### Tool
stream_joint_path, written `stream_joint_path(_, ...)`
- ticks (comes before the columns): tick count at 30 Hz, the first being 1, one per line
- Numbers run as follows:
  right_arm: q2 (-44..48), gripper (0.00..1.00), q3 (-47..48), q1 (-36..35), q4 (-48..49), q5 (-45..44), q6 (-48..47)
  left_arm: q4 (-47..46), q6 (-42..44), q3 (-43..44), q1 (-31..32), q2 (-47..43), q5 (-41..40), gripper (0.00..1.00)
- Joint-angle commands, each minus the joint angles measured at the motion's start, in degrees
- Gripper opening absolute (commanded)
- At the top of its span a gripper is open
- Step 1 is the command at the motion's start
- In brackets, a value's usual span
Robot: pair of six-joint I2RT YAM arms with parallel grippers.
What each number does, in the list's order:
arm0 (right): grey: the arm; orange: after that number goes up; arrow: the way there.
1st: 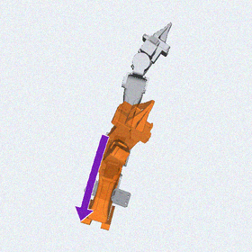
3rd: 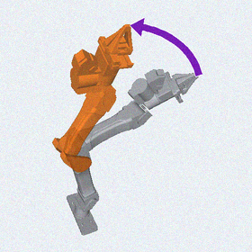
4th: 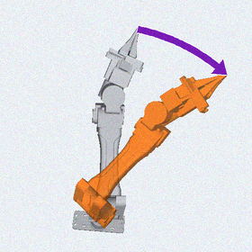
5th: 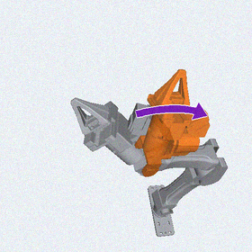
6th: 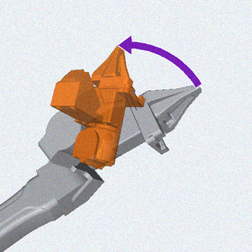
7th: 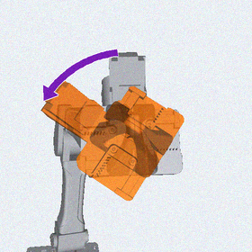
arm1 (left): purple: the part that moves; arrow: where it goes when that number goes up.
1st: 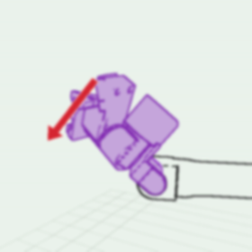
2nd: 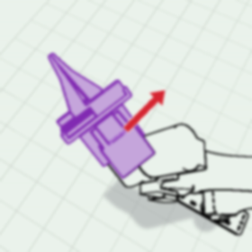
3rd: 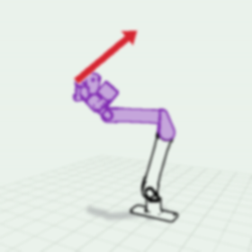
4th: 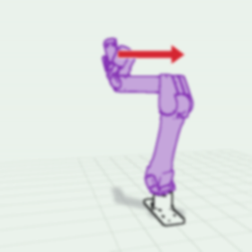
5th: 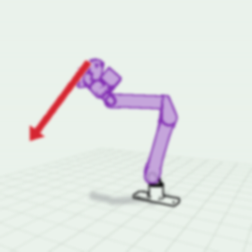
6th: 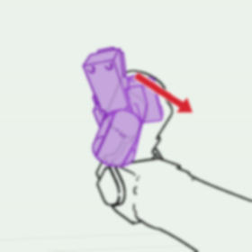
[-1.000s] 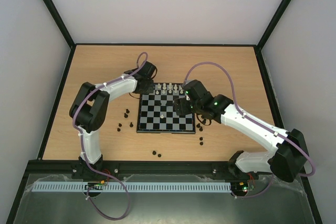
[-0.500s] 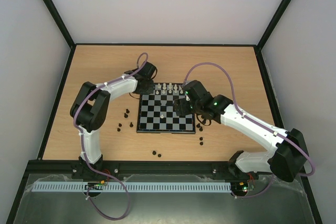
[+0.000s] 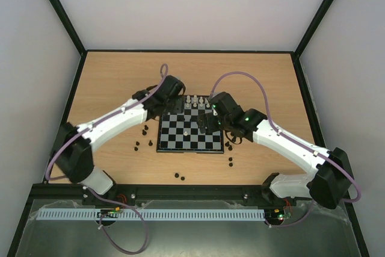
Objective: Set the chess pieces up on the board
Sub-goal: Pick up the chess piece from the chessboard.
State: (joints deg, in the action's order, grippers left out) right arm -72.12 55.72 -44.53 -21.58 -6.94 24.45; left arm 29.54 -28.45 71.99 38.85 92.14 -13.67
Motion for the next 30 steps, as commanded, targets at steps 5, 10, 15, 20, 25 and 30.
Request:
stream_joint_path(5, 5.58, 0.99, 0.19, 0.24, -2.53, -3.98, 0.60, 1.28, -1.84, -9.23, 7.04, -8.46, 2.31, 0.82)
stream_joint_path(10, 9.66, 0.99, -0.25, 0.29, -3.87, -6.72, 1.25, 1.53, -2.47, -9.08, 9.46, -6.50, 2.37, 0.96)
stream_joint_path(15, 11.02, 0.99, -0.96, 0.35, -4.52, -7.84, 1.48, 2.53, -3.70, -7.56, 11.71, -2.43, 0.18, 0.92)
stream_joint_path(20, 11.15, 0.99, -1.21, 0.34, -4.58, -7.98, 1.49, 2.85, -4.45, -7.39, 12.91, 0.03, -0.10, 0.78)
stream_joint_path(25, 11.38, 0.99, -1.61, 0.41, -4.34, -7.89, 1.39, 1.83, -4.80, -7.89, 13.27, 1.97, 0.52, 0.65)
stream_joint_path(30, 11.43, 0.99, -1.81, 0.44, -4.21, -7.83, 1.39, 0.18, -4.13, -7.48, 13.22, 4.46, 0.81, 0.51)
